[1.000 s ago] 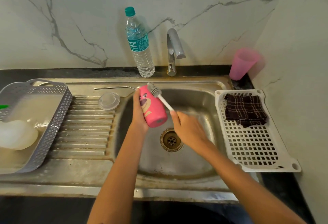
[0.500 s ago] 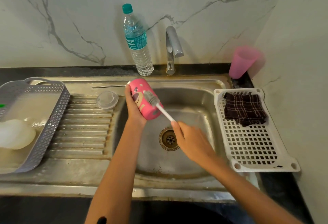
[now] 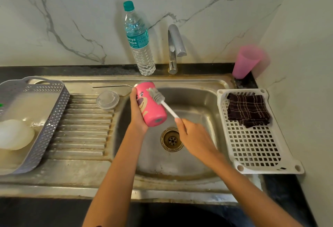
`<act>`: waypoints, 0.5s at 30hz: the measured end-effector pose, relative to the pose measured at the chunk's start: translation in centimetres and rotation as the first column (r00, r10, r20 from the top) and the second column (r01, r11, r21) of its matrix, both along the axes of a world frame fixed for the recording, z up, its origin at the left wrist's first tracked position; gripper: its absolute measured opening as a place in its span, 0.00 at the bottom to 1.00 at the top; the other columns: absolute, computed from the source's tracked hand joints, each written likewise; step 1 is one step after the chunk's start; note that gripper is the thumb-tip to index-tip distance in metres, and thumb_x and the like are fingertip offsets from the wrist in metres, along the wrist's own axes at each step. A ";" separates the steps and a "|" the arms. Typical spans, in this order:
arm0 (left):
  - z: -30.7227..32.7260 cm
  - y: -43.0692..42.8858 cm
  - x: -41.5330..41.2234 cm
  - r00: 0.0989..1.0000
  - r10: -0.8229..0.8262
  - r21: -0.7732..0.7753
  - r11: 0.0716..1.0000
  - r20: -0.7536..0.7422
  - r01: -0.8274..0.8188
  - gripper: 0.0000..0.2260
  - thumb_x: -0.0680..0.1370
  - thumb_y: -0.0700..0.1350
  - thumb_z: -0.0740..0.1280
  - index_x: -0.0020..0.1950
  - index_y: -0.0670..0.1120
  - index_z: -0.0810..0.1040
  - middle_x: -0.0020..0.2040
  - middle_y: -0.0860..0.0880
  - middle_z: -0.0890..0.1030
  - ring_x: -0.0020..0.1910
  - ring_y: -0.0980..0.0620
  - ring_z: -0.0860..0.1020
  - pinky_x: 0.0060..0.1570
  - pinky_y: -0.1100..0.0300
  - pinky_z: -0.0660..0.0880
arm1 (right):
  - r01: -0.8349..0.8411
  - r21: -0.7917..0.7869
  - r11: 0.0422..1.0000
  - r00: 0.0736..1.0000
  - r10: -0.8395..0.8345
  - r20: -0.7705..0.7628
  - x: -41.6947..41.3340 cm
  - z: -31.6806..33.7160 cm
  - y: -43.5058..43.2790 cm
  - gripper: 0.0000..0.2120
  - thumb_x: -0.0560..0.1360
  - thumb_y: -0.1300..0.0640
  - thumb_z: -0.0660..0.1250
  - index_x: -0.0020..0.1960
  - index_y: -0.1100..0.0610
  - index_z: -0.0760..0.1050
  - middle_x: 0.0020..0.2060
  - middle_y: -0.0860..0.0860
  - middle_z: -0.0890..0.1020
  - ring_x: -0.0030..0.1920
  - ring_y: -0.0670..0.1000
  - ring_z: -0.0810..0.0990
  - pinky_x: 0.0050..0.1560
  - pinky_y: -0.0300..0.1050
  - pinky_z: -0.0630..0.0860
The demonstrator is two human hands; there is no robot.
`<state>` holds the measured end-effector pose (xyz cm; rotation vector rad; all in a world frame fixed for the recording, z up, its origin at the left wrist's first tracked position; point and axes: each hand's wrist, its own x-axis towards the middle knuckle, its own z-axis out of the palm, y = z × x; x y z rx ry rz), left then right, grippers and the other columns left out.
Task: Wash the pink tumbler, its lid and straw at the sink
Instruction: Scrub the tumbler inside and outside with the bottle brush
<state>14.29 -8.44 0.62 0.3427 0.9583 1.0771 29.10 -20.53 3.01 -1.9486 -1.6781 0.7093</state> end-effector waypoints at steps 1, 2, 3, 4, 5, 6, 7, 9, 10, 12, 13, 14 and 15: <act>-0.2 -0.6 0.4 0.999 -0.033 -0.004 0.999 -0.002 0.033 0.26 0.75 0.66 0.63 0.61 0.46 0.76 0.44 0.45 0.84 0.41 0.48 0.84 0.43 0.54 0.82 | 0.022 0.000 1.000 1.000 -0.022 -0.011 -0.1 0.4 1.2 0.22 0.83 0.42 0.48 0.38 0.52 0.69 0.27 0.49 0.73 0.29 0.52 0.72 0.32 0.45 0.66; -0.4 -1.0 0.9 0.999 -0.048 -0.016 0.999 0.009 0.048 0.26 0.75 0.66 0.63 0.60 0.46 0.76 0.43 0.45 0.84 0.41 0.48 0.84 0.43 0.54 0.81 | 0.040 -0.009 0.999 0.999 -0.040 -0.026 -0.2 0.8 2.3 0.22 0.83 0.42 0.48 0.37 0.51 0.68 0.28 0.49 0.72 0.32 0.53 0.73 0.34 0.46 0.67; -0.4 -1.3 1.1 0.999 -0.043 -0.028 0.999 0.020 0.043 0.25 0.75 0.66 0.63 0.59 0.47 0.76 0.43 0.46 0.84 0.40 0.49 0.83 0.43 0.54 0.81 | 0.049 -0.011 0.999 0.998 -0.050 -0.039 -0.4 1.0 3.2 0.21 0.83 0.42 0.48 0.36 0.51 0.67 0.28 0.48 0.72 0.34 0.55 0.74 0.36 0.47 0.69; -0.2 -1.3 1.1 1.000 -0.018 -0.029 0.999 0.020 0.018 0.24 0.76 0.66 0.62 0.58 0.47 0.77 0.43 0.45 0.83 0.40 0.49 0.83 0.43 0.54 0.81 | 0.050 -0.014 0.999 0.998 -0.051 -0.047 -0.6 1.0 3.6 0.22 0.82 0.42 0.48 0.36 0.51 0.66 0.28 0.48 0.72 0.36 0.56 0.75 0.38 0.48 0.70; 0.0 -1.0 0.9 0.999 0.027 -0.015 1.000 0.018 -0.026 0.25 0.76 0.66 0.61 0.59 0.47 0.77 0.45 0.45 0.83 0.41 0.49 0.83 0.42 0.54 0.82 | 0.042 -0.025 0.999 0.998 -0.043 -0.045 -0.7 0.7 3.3 0.22 0.82 0.41 0.48 0.36 0.51 0.66 0.28 0.48 0.71 0.36 0.56 0.75 0.37 0.49 0.70; -0.1 -0.3 0.5 0.997 0.076 0.009 0.997 0.030 -0.076 0.26 0.77 0.66 0.60 0.61 0.47 0.76 0.47 0.45 0.83 0.43 0.48 0.84 0.41 0.54 0.82 | 0.024 -0.034 0.999 0.999 -0.025 -0.036 -0.8 0.3 2.5 0.23 0.82 0.41 0.48 0.35 0.51 0.66 0.27 0.48 0.71 0.34 0.55 0.74 0.35 0.48 0.69; -0.2 0.3 0.0 0.992 0.118 0.021 0.993 0.051 -0.120 0.26 0.77 0.66 0.59 0.63 0.47 0.76 0.49 0.45 0.83 0.44 0.48 0.84 0.41 0.54 0.82 | 0.001 -0.042 0.999 0.999 -0.003 -0.040 -0.9 0.0 1.3 0.23 0.82 0.41 0.48 0.35 0.51 0.67 0.26 0.47 0.70 0.31 0.53 0.73 0.34 0.48 0.68; -0.3 0.8 -0.9 0.984 0.153 0.027 0.987 0.088 -0.156 0.25 0.78 0.66 0.59 0.62 0.47 0.76 0.46 0.45 0.84 0.42 0.49 0.85 0.40 0.55 0.81 | -0.041 -0.059 0.997 0.997 0.037 -0.068 -0.7 -0.5 -1.2 0.23 0.82 0.41 0.49 0.37 0.52 0.70 0.25 0.47 0.70 0.27 0.49 0.70 0.30 0.44 0.64; -0.4 0.6 -1.1 0.986 0.128 0.025 0.991 0.109 -0.131 0.25 0.78 0.65 0.59 0.60 0.47 0.76 0.44 0.45 0.84 0.41 0.49 0.85 0.39 0.55 0.82 | -0.044 -0.066 0.997 0.996 0.039 -0.075 -0.6 -0.7 -1.8 0.23 0.82 0.41 0.49 0.38 0.53 0.71 0.24 0.47 0.70 0.26 0.48 0.69 0.29 0.42 0.63; -0.7 -0.5 -0.6 0.994 -0.019 0.009 1.000 0.112 0.018 0.29 0.77 0.66 0.60 0.63 0.44 0.76 0.46 0.44 0.84 0.43 0.47 0.84 0.44 0.52 0.82 | 0.003 -0.063 0.998 0.997 -0.008 -0.071 -0.5 -0.3 -0.9 0.23 0.82 0.40 0.49 0.39 0.53 0.71 0.26 0.47 0.71 0.28 0.49 0.70 0.31 0.45 0.65; -0.9 -1.1 -0.2 0.990 -0.088 -0.006 0.996 0.108 0.089 0.31 0.75 0.67 0.61 0.65 0.44 0.75 0.48 0.43 0.83 0.44 0.46 0.83 0.47 0.51 0.81 | 0.040 -0.060 0.997 0.996 -0.045 -0.073 -0.4 0.0 0.2 0.23 0.82 0.40 0.48 0.39 0.52 0.70 0.27 0.47 0.71 0.30 0.51 0.72 0.32 0.46 0.66; -1.0 -1.6 0.1 0.984 -0.132 -0.018 0.991 0.118 0.135 0.32 0.74 0.68 0.63 0.65 0.44 0.75 0.49 0.43 0.82 0.45 0.45 0.82 0.49 0.50 0.80 | 0.068 -0.061 0.996 0.995 -0.072 -0.075 -0.4 0.3 1.4 0.22 0.82 0.40 0.48 0.38 0.51 0.69 0.28 0.47 0.72 0.33 0.52 0.73 0.35 0.47 0.68; -1.0 -1.8 0.3 0.981 -0.141 -0.027 0.989 0.130 0.146 0.32 0.74 0.68 0.64 0.65 0.44 0.75 0.49 0.43 0.82 0.45 0.45 0.82 0.49 0.50 0.80 | 0.081 -0.057 0.995 0.993 -0.085 -0.076 -0.4 0.7 2.4 0.22 0.82 0.41 0.48 0.38 0.50 0.68 0.29 0.47 0.72 0.35 0.53 0.74 0.37 0.47 0.69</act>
